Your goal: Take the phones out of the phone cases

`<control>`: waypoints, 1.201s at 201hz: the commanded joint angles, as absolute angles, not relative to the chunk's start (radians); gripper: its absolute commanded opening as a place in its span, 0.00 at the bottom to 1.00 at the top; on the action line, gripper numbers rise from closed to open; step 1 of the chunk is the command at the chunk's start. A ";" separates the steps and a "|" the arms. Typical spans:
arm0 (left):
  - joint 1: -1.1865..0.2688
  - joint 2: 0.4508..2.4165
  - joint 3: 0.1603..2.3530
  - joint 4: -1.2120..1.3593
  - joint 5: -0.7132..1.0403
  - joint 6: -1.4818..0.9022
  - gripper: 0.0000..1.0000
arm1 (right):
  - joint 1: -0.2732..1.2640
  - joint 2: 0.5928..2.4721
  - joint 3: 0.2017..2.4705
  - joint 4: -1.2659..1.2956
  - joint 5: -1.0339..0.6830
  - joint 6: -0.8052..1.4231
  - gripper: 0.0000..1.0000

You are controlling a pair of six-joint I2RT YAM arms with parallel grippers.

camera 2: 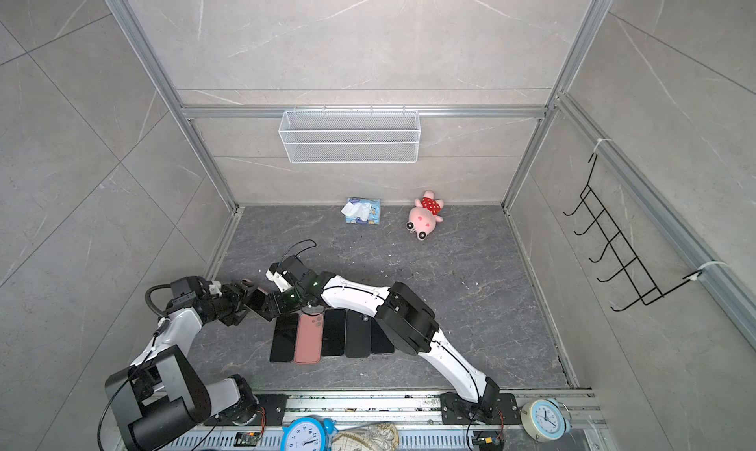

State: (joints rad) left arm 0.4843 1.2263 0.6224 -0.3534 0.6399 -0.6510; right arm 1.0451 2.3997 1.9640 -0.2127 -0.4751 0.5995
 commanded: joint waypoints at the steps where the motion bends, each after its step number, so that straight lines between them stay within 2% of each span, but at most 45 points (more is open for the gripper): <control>1: 0.489 1.193 0.624 -0.315 0.718 -0.660 0.24 | 1.039 2.403 1.989 -0.216 -0.454 0.583 0.50; 22: 0.489 1.190 0.619 -0.309 0.734 -0.666 0.23 | 1.039 2.384 1.976 -0.208 -0.451 0.571 0.44; 58: 0.489 1.182 0.598 -0.292 0.763 -0.680 0.23 | 1.037 2.332 1.935 -0.199 -0.466 0.556 0.26; 78: 0.481 1.153 0.591 -0.296 0.762 -0.682 0.27 | 1.037 2.285 1.892 -0.198 -0.465 0.540 0.12; 91: 0.465 1.126 0.591 -0.298 0.761 -0.689 0.34 | 1.036 2.238 1.856 -0.202 -0.461 0.530 0.00; 112: 0.406 1.072 0.601 -0.291 0.737 -0.715 0.47 | 1.032 2.150 1.789 -0.228 -0.436 0.498 0.00; 140: 0.272 0.979 0.615 -0.246 0.651 -0.766 0.76 | 1.021 1.973 1.664 -0.279 -0.383 0.448 0.00; 152: 0.193 0.945 0.635 -0.233 0.591 -0.770 0.83 | 1.006 1.870 1.579 -0.282 -0.364 0.437 0.00; 177: -0.002 0.901 0.671 -0.186 0.442 -0.749 0.91 | 0.917 1.652 1.401 -0.302 -0.353 0.449 0.00; 202: -0.235 0.925 0.723 -0.140 0.282 -0.663 0.94 | 0.813 1.428 1.272 -0.349 -0.344 0.421 0.00; 241: -0.426 1.021 0.760 0.022 0.270 -0.619 0.95 | 0.681 1.231 1.212 -0.455 -0.385 0.359 0.00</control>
State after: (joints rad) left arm -0.3504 0.9764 0.7170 -0.1085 0.3393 -0.6876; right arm 0.7162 1.3128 1.2404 -0.4007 -0.3523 0.4267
